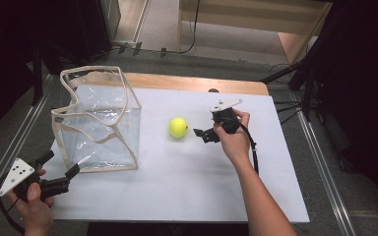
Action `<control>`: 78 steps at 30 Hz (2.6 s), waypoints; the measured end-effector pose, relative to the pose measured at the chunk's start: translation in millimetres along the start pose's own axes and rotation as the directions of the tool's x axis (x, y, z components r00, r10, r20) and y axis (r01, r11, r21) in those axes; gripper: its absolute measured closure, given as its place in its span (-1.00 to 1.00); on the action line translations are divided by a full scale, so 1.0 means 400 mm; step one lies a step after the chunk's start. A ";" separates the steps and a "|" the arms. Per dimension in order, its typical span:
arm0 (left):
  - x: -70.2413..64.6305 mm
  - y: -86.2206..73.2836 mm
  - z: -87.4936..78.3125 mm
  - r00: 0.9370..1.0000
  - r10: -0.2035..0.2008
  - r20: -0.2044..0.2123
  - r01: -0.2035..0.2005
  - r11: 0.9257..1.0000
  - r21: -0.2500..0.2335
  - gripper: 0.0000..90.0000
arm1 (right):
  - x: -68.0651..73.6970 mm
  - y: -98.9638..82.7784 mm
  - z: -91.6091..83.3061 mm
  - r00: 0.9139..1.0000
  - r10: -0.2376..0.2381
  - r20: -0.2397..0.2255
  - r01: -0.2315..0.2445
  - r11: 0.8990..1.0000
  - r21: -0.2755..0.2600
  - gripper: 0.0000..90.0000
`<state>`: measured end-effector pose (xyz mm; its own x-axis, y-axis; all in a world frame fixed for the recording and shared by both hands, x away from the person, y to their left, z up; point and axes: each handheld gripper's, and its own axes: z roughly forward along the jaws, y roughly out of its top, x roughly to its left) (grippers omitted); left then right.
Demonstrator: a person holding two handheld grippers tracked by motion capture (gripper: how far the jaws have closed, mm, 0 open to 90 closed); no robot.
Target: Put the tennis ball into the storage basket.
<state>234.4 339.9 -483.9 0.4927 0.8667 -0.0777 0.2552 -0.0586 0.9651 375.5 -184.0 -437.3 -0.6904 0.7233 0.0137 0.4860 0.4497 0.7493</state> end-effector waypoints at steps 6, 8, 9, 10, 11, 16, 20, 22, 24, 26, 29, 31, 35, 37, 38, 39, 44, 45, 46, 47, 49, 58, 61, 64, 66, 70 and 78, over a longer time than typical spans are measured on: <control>0.000 0.000 0.001 1.000 -0.001 0.004 0.001 1.000 0.001 -1.00 | -0.001 0.023 0.027 0.999 -0.020 -0.031 0.021 0.999 0.033 -1.00; 0.001 0.000 0.001 1.000 -0.001 0.004 0.001 1.000 0.000 -1.00 | 0.000 0.032 0.038 0.999 -0.030 -0.036 0.031 0.999 0.043 -1.00; 0.000 0.000 0.001 1.000 -0.003 0.005 0.003 1.000 -0.001 -1.00 | 0.001 0.034 0.041 0.999 -0.034 -0.039 0.036 0.998 0.048 -1.00; 0.001 0.000 0.001 1.000 -0.001 0.005 0.001 1.000 -0.001 -1.00 | 0.004 0.038 0.047 0.999 -0.031 -0.040 0.033 0.998 0.061 -1.00; 0.001 0.000 0.001 1.000 -0.002 0.004 0.002 1.000 -0.001 -1.00 | 0.004 0.041 0.051 0.998 -0.040 -0.042 0.043 0.997 0.062 -1.00; 0.002 0.000 0.000 1.000 -0.003 0.002 0.003 1.000 0.000 -1.00 | 0.010 0.057 0.076 0.997 -0.039 -0.064 0.044 0.996 0.080 -1.00; 0.000 0.000 0.002 1.000 -0.003 0.006 0.003 1.000 0.002 -1.00 | 0.014 0.068 0.098 0.996 -0.055 -0.073 0.062 0.993 0.097 -1.00; 0.001 0.000 0.003 1.000 0.002 0.007 -0.002 1.000 0.006 -1.00 | 0.017 0.072 0.107 0.995 -0.057 -0.079 0.065 0.992 0.107 -1.00; 0.001 0.000 0.003 1.000 0.000 0.007 0.000 1.000 0.002 -1.00 | 0.017 0.077 0.118 0.994 -0.074 -0.085 0.084 0.989 0.123 -1.00; 0.001 0.000 0.003 1.000 -0.003 0.006 0.003 1.000 0.002 -1.00 | 0.018 0.082 0.126 0.993 -0.075 -0.086 0.086 0.987 0.136 -1.00; 0.002 0.001 0.001 1.000 -0.003 0.005 0.003 1.000 0.002 -1.00 | 0.016 0.088 0.140 0.992 -0.073 -0.099 0.088 0.984 0.154 -1.00; 0.002 0.001 0.000 1.000 -0.002 0.004 0.002 1.000 0.002 -1.00 | 0.015 0.092 0.148 0.991 -0.076 -0.106 0.093 0.982 0.166 -1.00; 0.002 0.000 0.002 1.000 -0.005 0.008 0.005 1.000 0.001 -1.00 | 0.020 0.097 0.166 0.991 -0.076 -0.114 0.096 0.978 0.184 -1.00; 0.001 0.002 0.001 1.000 -0.001 0.010 0.001 1.000 0.001 -1.00 | 0.022 0.095 0.182 0.990 -0.069 -0.125 0.095 0.974 0.207 -1.00; 0.001 0.003 0.000 1.000 0.005 0.011 -0.005 1.000 0.001 -1.00 | 0.022 0.095 0.182 0.990 -0.069 -0.125 0.095 0.974 0.207 -1.00; 0.001 0.003 0.000 1.000 0.007 0.010 -0.007 1.000 0.001 -1.00 | 0.022 0.094 0.188 0.989 -0.073 -0.127 0.099 0.973 0.211 -1.00; 0.000 0.001 0.004 1.000 0.002 0.011 -0.002 1.000 0.003 -1.00 | 0.024 0.098 0.201 0.987 -0.074 -0.139 0.106 0.965 0.239 -1.00; -0.001 0.001 0.005 1.000 0.001 0.011 -0.001 1.000 0.004 -1.00 | 0.024 0.099 0.204 0.987 -0.076 -0.143 0.109 0.964 0.243 -1.00; -0.001 0.001 0.006 1.000 0.001 0.012 -0.001 1.000 0.003 -1.00 | 0.023 0.100 0.207 0.986 -0.082 -0.145 0.116 0.962 0.246 -1.00; -0.001 0.002 0.006 1.000 0.007 0.013 -0.007 1.000 0.006 -1.00 | 0.023 0.100 0.209 0.985 -0.082 -0.153 0.120 0.960 0.253 -1.00; -0.002 0.002 0.006 1.000 0.007 0.013 -0.007 1.000 0.009 -1.00 | 0.025 0.102 0.216 0.983 -0.087 -0.159 0.127 0.957 0.261 -1.00; -0.001 0.001 0.006 1.000 0.006 0.015 -0.007 1.000 0.007 -1.00 | 0.039 0.115 0.249 0.976 -0.104 -0.194 0.164 0.931 0.327 -1.00; 0.000 0.001 0.006 1.000 0.001 0.015 -0.001 1.000 0.004 -1.00 | 0.041 0.119 0.255 0.975 -0.112 -0.192 0.173 0.925 0.338 -0.88; -0.001 0.001 0.006 1.000 0.005 0.016 -0.005 1.000 0.006 -1.00 | 0.045 0.121 0.264 0.973 -0.126 -0.195 0.190 0.916 0.354 -0.87; -0.001 0.001 0.006 1.000 0.007 0.016 -0.007 1.000 0.006 -1.00 | 0.048 0.122 0.269 0.973 -0.122 -0.197 0.189 0.909 0.372 -0.86; 0.000 0.001 0.006 1.000 0.002 0.013 -0.002 1.000 0.005 -1.00 | 0.052 0.124 0.281 0.972 -0.126 -0.198 0.194 0.906 0.377 -0.72; 0.001 0.001 0.006 1.000 0.002 0.015 -0.002 1.000 0.003 -1.00 | 0.051 0.131 0.284 0.975 -0.130 -0.181 0.193 0.898 0.396 -0.49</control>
<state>236.5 339.0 -484.2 0.5056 0.8591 -0.0791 0.2564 -0.0621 0.9646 447.6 -86.0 -473.1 -0.8330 0.5521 0.0356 0.5154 0.7509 0.4129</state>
